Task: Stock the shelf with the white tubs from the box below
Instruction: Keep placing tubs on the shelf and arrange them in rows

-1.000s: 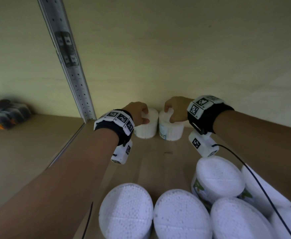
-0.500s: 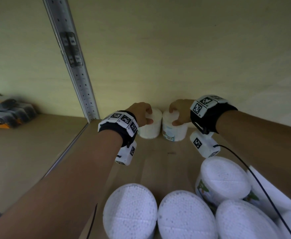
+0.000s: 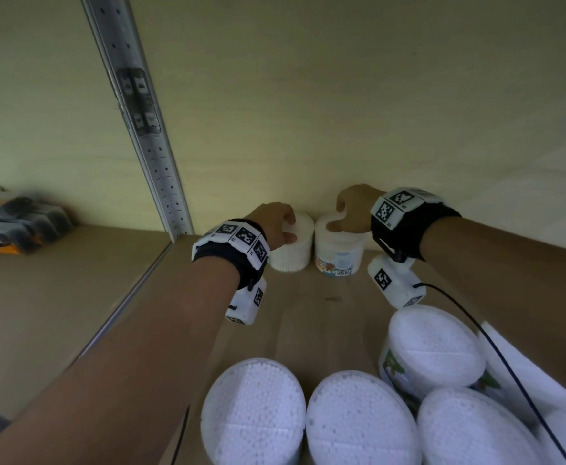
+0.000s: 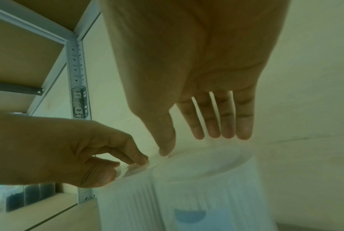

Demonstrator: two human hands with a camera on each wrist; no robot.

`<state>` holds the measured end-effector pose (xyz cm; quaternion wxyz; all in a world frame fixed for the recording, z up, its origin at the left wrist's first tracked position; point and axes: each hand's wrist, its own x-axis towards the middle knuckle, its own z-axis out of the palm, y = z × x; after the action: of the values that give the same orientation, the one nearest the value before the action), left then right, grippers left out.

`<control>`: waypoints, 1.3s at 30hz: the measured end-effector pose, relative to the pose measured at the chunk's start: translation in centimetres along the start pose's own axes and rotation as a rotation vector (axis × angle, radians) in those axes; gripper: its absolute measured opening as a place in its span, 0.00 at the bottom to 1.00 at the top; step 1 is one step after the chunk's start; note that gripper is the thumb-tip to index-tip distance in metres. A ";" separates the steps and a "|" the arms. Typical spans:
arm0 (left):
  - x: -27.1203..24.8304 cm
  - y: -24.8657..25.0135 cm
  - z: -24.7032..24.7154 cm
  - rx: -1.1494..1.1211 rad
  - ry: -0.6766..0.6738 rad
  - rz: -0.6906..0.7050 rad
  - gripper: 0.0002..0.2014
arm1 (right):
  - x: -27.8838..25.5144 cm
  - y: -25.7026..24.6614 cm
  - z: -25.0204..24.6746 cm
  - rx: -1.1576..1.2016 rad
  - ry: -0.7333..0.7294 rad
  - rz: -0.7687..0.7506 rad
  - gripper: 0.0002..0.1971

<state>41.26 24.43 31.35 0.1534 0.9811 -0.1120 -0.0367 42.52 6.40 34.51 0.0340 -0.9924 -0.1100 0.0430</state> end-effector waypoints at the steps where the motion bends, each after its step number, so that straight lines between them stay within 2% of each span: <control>1: 0.0 0.0 0.0 -0.001 -0.001 -0.001 0.21 | 0.1 0.0 0.1 -0.002 -0.008 0.025 0.29; 4: 0.0 0.0 0.0 0.002 -0.002 -0.004 0.22 | 0.6 -0.1 0.6 -0.076 -0.110 0.027 0.36; 6: 0.0 0.1 -0.1 0.010 -0.002 -0.004 0.22 | 0.8 -0.1 0.8 -0.097 -0.131 0.028 0.37; 18: -0.1 0.1 -0.1 0.007 -0.008 -0.002 0.21 | 0.5 0.1 -0.6 -0.143 -0.218 -0.087 0.32; 29: -0.2 0.0 0.0 0.016 0.013 0.000 0.21 | 1.1 0.4 -0.1 -0.192 -0.186 -0.146 0.33; 34: 0.3 0.4 0.4 0.067 0.025 -0.054 0.22 | 1.8 0.6 0.3 -0.185 -0.154 -0.142 0.33; 39: 0.3 1.5 1.5 0.181 0.104 -0.102 0.28 | 2.4 0.6 0.3 -0.140 -0.173 -0.130 0.31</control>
<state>41.03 22.53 30.40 0.0675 0.9960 -0.0564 0.0170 44.94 6.34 34.01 -0.0421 -0.9757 -0.1792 0.1186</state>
